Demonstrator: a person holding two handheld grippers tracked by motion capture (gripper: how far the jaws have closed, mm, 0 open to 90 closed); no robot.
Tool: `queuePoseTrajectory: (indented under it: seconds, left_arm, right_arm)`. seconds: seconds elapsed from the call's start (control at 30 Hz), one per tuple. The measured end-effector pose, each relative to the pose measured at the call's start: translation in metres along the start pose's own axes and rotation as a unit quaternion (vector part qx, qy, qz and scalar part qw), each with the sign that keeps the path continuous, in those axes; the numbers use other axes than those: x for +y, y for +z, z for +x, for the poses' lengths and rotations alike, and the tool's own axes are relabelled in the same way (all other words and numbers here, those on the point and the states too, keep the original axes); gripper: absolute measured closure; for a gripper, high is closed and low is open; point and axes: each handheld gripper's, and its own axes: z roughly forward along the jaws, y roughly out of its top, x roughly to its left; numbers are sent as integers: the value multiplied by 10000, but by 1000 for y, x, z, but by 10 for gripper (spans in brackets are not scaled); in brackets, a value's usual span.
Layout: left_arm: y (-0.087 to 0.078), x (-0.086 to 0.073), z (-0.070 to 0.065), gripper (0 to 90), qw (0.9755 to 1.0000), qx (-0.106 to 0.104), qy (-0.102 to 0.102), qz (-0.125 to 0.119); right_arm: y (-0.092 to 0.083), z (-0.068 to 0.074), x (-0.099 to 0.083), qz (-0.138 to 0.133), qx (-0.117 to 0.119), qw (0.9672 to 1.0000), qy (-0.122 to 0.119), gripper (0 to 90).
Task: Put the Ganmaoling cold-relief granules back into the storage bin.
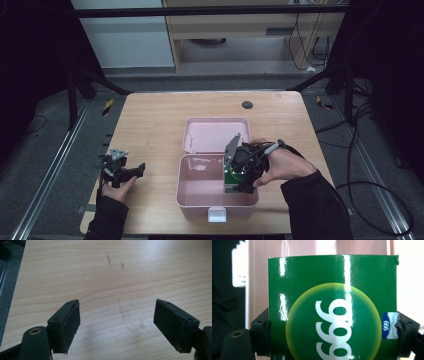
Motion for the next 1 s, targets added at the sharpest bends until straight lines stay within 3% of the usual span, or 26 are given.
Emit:
queuePoseTrajectory:
  seconds: [0.7, 0.87, 1.0]
  left_arm:
    - [0, 0, 1, 205, 10000, 1, -3, -8]
    - [0, 0, 1, 205, 10000, 3, 0, -5]
    - [0, 0, 1, 205, 10000, 3, 4, -5]
  right_arm:
    - [29, 0, -4, 94, 129, 9998, -85, 156]
    - [35, -1, -9, -24, 189, 9998, -3, 156]
    - [40, 0, -10, 91, 192, 9998, -39, 154]
